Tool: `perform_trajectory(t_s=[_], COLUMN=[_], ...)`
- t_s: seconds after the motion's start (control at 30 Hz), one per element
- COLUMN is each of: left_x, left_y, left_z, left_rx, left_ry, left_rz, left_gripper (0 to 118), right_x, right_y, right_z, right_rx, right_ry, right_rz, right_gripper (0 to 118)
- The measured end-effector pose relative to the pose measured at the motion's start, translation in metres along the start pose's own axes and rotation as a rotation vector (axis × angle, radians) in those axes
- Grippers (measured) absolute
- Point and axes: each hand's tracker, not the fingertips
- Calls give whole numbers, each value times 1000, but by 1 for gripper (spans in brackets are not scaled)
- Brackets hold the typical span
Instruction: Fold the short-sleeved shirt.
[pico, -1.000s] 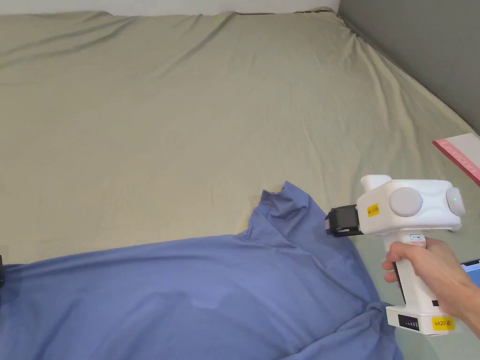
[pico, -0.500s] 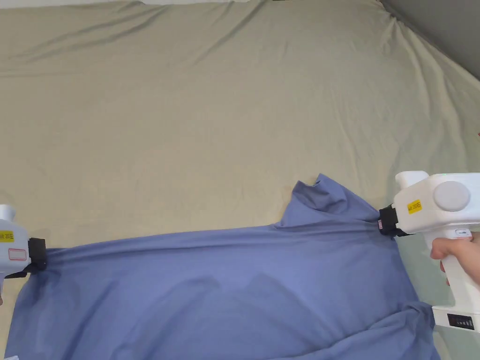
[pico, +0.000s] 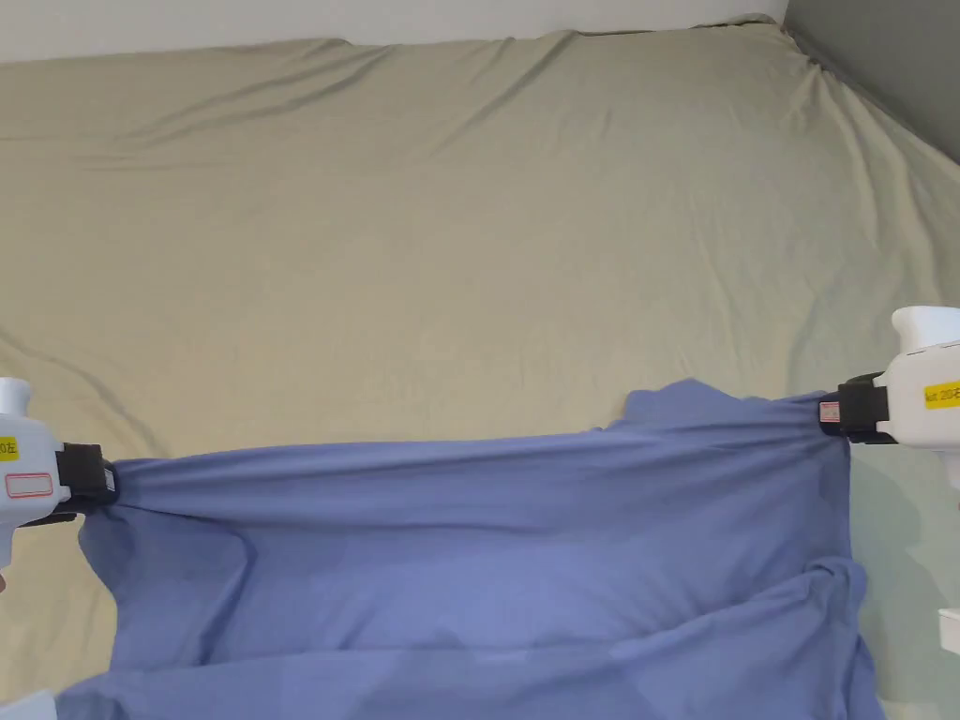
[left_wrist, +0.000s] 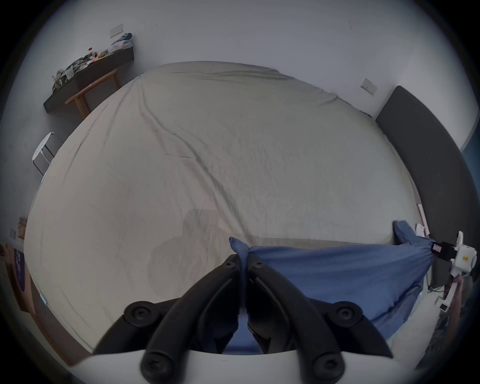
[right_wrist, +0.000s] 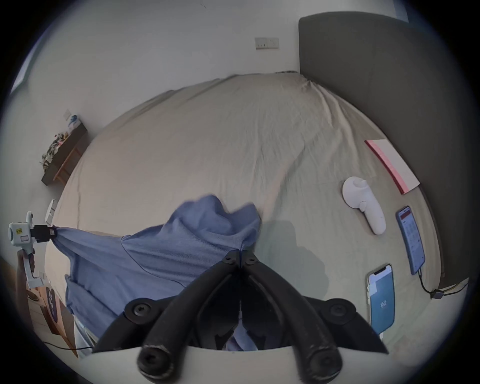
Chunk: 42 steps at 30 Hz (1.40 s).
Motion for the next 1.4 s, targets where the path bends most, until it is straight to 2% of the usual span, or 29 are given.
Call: perform_trajectory(t_s=[0.17, 0.4, 0.6, 0.73, 1.03, 1.07, 1.1, 1.13, 1.17, 1.23, 1.3, 1.33, 1.37, 1.4], left_x=[-32, -45, -62, -71, -73, -71, -69, -69, -64, -72, -81, -84, -87, -95], left_y=[-39, -104, -169, -202, -221, -220, -218, -215, -213, -205, -196, -193, -189, -187], left_z=[28, 83, 103, 85, 56, 58, 60, 63, 69, 87, 99, 104, 108, 102], left_rx=[40, 73, 79, -6, -93, -87, -84, -75, -81, -55, -31, -19, -9, -10], left_ry=[-24, -61, -70, -67, -29, -34, -30, -9, 4, 51, 2, -17, -37, -60], left_rz=[22, 41, 59, 80, 121, 94, 66, 62, 60, 78, 127, 139, 144, 150], left_gripper=[3, 3, 3, 3, 3, 9, 37, 98, 118, 111, 111, 111, 111, 107], right_x=[1, 9, 28, 35, 46, 36, 34, 34, 35, 27, 23, 20, 12, 5], right_y=[-40, -110, -180, -208, -222, -221, -217, -214, -211, -205, -199, -198, -196, -194], right_z=[50, 96, 106, 89, 53, 62, 65, 69, 73, 98, 110, 115, 120, 123], right_rx=[59, 117, 68, -6, -80, -73, -72, -65, -50, 2, 6, 13, 41, 56], right_ry=[24, 39, 39, 51, -9, -24, -62, -110, -97, -65, -36, -12, 4, -2], right_rz=[52, 74, -2, -58, -80, -89, -98, -96, -101, -156, -203, -203, -188, -172], right_gripper=[0, 0, 0, 0, 2, 19, 57, 102, 112, 111, 109, 91, 65, 25])
